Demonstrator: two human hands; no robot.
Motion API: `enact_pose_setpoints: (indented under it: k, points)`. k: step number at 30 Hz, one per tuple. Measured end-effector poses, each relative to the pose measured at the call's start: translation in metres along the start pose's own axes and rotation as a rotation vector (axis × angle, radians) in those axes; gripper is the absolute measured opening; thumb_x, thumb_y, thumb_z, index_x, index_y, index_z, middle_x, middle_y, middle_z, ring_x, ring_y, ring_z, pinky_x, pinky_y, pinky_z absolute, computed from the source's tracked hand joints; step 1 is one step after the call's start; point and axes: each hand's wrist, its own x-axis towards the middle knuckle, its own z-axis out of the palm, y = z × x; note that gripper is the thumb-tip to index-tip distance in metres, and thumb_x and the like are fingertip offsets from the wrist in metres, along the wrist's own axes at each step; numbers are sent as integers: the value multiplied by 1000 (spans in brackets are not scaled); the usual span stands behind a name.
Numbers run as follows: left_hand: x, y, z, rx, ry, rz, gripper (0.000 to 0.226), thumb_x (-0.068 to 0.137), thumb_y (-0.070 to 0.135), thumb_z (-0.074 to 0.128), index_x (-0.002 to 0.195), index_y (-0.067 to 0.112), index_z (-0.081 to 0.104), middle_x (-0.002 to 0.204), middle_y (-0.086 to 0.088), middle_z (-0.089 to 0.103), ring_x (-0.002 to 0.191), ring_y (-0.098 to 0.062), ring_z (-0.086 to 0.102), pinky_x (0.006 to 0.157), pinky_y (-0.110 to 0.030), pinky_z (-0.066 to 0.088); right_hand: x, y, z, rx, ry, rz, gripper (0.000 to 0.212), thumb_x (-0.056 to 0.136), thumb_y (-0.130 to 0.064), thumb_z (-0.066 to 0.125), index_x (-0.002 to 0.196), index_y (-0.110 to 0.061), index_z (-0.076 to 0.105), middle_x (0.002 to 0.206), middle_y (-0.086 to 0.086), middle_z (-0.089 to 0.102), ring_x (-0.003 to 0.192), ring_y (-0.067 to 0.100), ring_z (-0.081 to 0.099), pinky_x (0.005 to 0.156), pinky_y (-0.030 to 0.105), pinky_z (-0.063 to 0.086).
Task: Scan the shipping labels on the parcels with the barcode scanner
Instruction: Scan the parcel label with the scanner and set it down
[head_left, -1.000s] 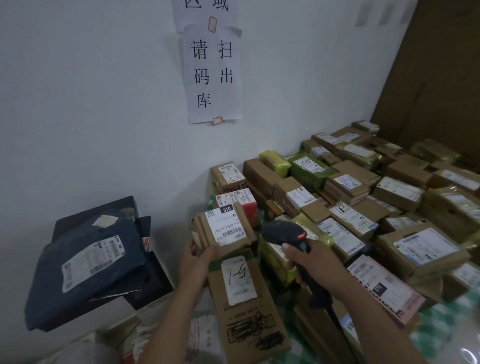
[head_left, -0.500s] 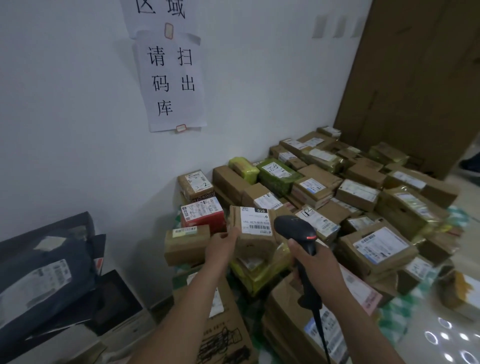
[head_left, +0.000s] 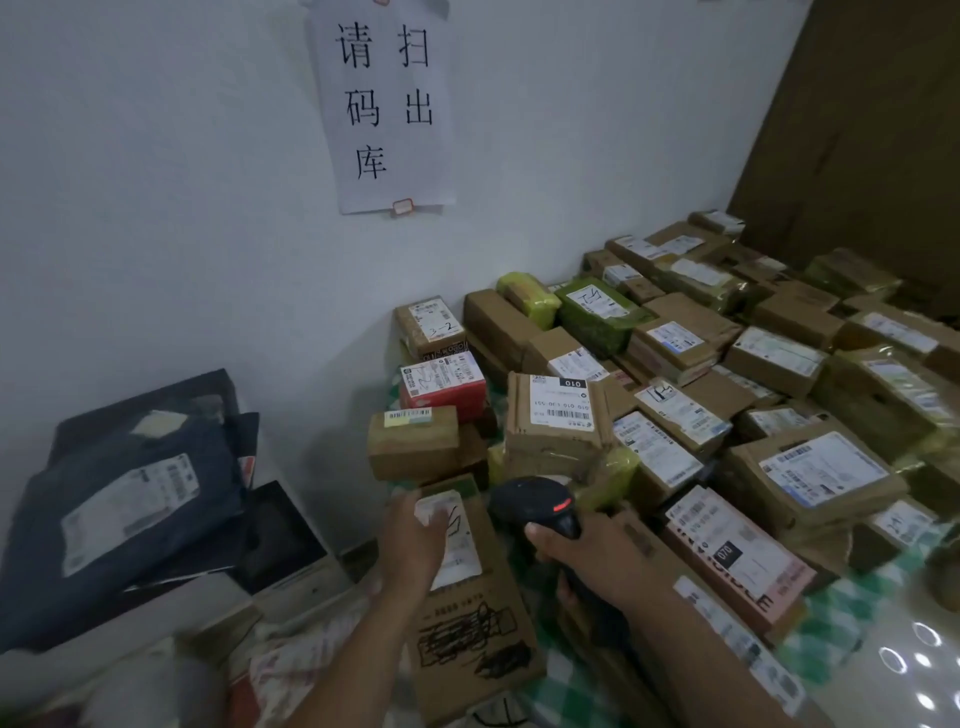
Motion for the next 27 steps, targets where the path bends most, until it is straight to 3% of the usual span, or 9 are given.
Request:
enact_pose_setpoints:
  k: [3, 6, 8, 11, 16, 20, 22, 27]
  points:
    - [-16, -45, 4, 96, -34, -107, 15, 89, 24, 66, 102, 16, 66, 103, 0, 67, 95, -22, 65, 74, -28, 47, 6, 17, 26, 25, -61, 56, 35, 87, -44, 67, 80, -9, 71, 58, 9, 67, 50, 19, 62, 53, 27, 50]
    - [-27, -82, 11, -18, -217, -260, 26, 84, 42, 66, 105, 27, 62, 104, 5, 69, 89, -11, 66, 77, -32, 56, 11, 38, 45, 66, -89, 111, 39, 87, -41, 69, 90, -2, 73, 84, 25, 71, 73, 36, 68, 57, 28, 52]
    - [-41, -83, 5, -166, -332, -341, 13, 89, 35, 63, 102, 34, 61, 101, 7, 69, 91, -11, 66, 84, -33, 56, 11, 50, 56, 113, -122, 163, 42, 85, -40, 71, 95, 1, 72, 87, 33, 68, 65, 38, 65, 53, 30, 51]
    - [-52, -80, -5, -374, -424, -449, 16, 93, 18, 64, 98, 34, 63, 97, 8, 69, 96, -16, 66, 89, -35, 55, 11, 58, 66, 130, -132, 206, 36, 84, -37, 72, 88, -2, 72, 71, 24, 66, 48, 24, 59, 49, 29, 47]
    - [-47, -93, -25, -616, -349, -629, 32, 87, 6, 72, 118, 12, 65, 105, -6, 74, 101, -27, 68, 89, -43, 55, 12, 49, 71, 169, -108, 150, 40, 86, -36, 70, 88, 4, 70, 65, 19, 65, 52, 27, 59, 51, 30, 47]
    - [-44, -103, -47, -648, -228, -552, 43, 85, -3, 70, 123, 13, 61, 108, -4, 72, 103, -24, 66, 92, -43, 54, 14, 27, 77, 178, -87, 55, 22, 90, -30, 67, 80, -11, 67, 54, 6, 62, 45, 18, 57, 49, 27, 47]
    - [-45, -106, -57, -635, -161, -494, 46, 84, -3, 71, 124, 15, 60, 112, -3, 71, 106, -24, 65, 96, -46, 52, 16, 17, 78, 122, -114, 18, 29, 90, -36, 66, 73, -12, 64, 51, 8, 61, 45, 19, 56, 51, 28, 48]
    - [-47, -108, -77, -621, -27, -400, 48, 83, -3, 71, 122, 21, 58, 113, 1, 70, 108, -22, 64, 98, -46, 52, 19, -2, 75, 9, -186, -52, 38, 90, -40, 66, 82, -3, 65, 55, 12, 64, 45, 20, 57, 55, 30, 49]
